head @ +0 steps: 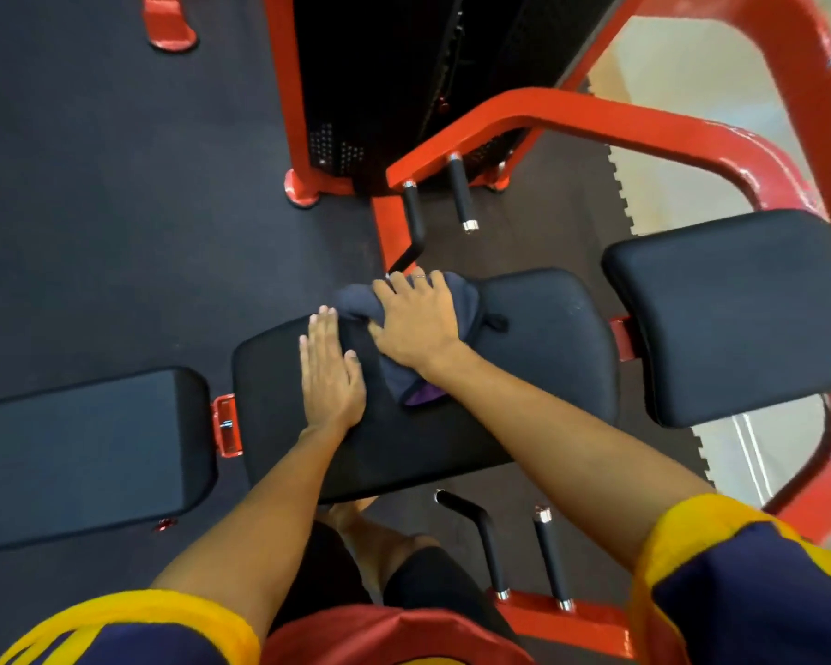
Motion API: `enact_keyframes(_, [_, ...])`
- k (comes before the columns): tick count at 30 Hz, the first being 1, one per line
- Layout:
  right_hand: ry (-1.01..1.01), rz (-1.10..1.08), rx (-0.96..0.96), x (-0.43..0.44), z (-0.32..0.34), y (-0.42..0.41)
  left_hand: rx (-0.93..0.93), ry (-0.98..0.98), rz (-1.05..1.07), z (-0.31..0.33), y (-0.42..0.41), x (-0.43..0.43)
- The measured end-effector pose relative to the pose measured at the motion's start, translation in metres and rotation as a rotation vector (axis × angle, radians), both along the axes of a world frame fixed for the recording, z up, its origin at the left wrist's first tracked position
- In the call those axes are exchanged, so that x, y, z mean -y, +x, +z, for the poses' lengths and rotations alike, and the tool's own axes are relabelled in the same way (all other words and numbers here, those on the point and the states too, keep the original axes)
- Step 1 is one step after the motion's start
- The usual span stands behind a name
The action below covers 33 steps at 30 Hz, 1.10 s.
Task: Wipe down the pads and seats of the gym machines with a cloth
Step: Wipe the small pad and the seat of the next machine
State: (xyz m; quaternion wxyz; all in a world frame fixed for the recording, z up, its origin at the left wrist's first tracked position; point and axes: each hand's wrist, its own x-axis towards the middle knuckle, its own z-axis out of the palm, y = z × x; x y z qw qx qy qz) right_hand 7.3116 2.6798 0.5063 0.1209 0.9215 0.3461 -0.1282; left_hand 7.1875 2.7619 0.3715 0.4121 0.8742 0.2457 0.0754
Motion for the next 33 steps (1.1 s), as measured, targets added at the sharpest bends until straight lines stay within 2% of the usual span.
enact_keyframes(2, [0.042, 0.012, 0.085, 0.031, 0.018, 0.009, -0.021, 0.012, -0.010, 0.002, 0.000, 0.005])
enact_keyframes(5, [0.033, -0.119, 0.240, 0.086, 0.050, 0.036, -0.047, 0.003, -0.030, 0.008, 0.005, 0.012])
enact_keyframes(7, [0.029, -0.241, 0.282, 0.092, 0.057, 0.050, -0.061, 0.002, -0.058, 0.011, 0.007, 0.014])
enact_keyframes(9, [0.033, -0.310, 0.277, 0.069, 0.051, 0.046, -0.046, 0.021, -0.089, 0.015, 0.010, 0.013])
enact_keyframes(12, [0.081, -0.199, 0.218, 0.052, 0.028, 0.003, -0.014, 0.015, -0.167, 0.022, 0.018, 0.013])
enact_keyframes(16, [0.134, -0.102, 0.227, 0.095, 0.029, -0.035, 0.067, 0.033, -0.272, 0.039, 0.038, 0.015])
enact_keyframes(18, [0.169, -0.166, 0.268, 0.113, 0.041, -0.032, 0.078, 0.043, -0.302, 0.049, 0.049, 0.023])
enact_keyframes(21, [0.191, -0.399, 0.340, 0.115, 0.055, 0.001, 0.096, 0.044, -0.365, 0.066, 0.063, 0.042])
enact_keyframes(24, [0.177, -0.578, 0.313, 0.096, 0.066, 0.023, 0.139, 0.059, -0.423, 0.078, 0.076, 0.055])
enact_keyframes(29, [0.243, -0.514, 0.352, 0.132, 0.060, -0.034, 0.197, 0.067, -0.446, 0.090, 0.086, 0.065])
enact_keyframes(33, [0.246, -0.568, 0.355, 0.155, 0.064, -0.063, 0.245, 0.070, -0.437, 0.104, 0.101, 0.091])
